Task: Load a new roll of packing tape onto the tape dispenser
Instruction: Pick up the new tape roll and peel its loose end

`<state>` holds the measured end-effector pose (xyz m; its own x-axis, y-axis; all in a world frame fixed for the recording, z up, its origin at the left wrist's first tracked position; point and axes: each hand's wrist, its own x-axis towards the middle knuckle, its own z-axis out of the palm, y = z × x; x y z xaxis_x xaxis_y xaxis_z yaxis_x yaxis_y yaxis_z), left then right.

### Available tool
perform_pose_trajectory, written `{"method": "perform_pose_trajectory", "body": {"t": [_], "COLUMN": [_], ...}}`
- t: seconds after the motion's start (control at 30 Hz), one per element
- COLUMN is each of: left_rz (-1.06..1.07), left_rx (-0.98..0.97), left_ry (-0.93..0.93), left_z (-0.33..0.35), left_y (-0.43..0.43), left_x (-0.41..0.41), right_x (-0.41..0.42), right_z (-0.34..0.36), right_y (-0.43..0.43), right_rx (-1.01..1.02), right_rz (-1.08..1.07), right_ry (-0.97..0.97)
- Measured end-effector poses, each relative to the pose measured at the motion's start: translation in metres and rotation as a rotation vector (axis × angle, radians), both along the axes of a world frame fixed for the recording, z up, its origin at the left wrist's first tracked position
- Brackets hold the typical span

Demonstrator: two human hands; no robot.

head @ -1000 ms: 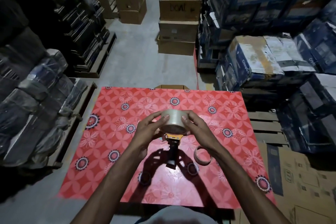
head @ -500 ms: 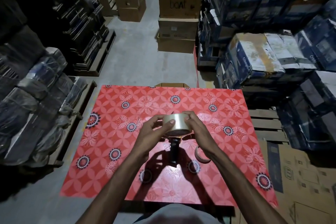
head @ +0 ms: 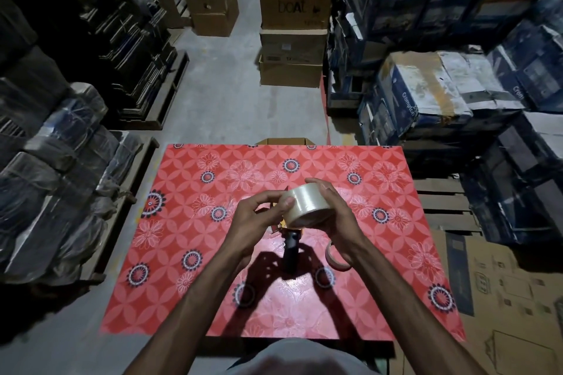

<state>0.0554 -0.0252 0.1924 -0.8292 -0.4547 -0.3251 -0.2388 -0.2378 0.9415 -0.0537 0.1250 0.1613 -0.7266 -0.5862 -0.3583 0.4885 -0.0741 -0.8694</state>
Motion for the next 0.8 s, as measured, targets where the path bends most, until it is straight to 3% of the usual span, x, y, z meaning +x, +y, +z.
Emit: {"method": "perform_pose_trajectory", "body": {"t": [0.1, 0.17, 0.27, 0.37, 0.5, 0.8], "left_rz": [-0.031, -0.061, -0.099, -0.135, -0.187, -0.209], "left_rx": [0.059, 0.073, 0.047, -0.096, -0.317, -0.189], "left_ry": [0.001, 0.021, 0.048, 0.012, 0.005, 0.067], "left_z": [-0.002, -0.003, -0.003, -0.003, -0.001, 0.004], "left_y": [0.001, 0.003, 0.003, 0.000, -0.006, -0.015], "left_x": [-0.002, -0.002, -0.003, -0.005, -0.013, -0.011], "right_x": [0.005, 0.006, 0.006, 0.005, 0.003, 0.010], "right_z": [0.004, 0.001, -0.001, 0.000, 0.004, -0.001], "right_y": [-0.002, -0.002, -0.001, 0.002, -0.001, -0.003], "right_rx": [-0.155, -0.168, -0.065, 0.109, 0.185, 0.111], "right_rz": [-0.064, -0.070, -0.020, 0.080, 0.146, 0.124], "right_ry": [-0.172, -0.189, -0.077, 0.205, 0.458, 0.365]}}
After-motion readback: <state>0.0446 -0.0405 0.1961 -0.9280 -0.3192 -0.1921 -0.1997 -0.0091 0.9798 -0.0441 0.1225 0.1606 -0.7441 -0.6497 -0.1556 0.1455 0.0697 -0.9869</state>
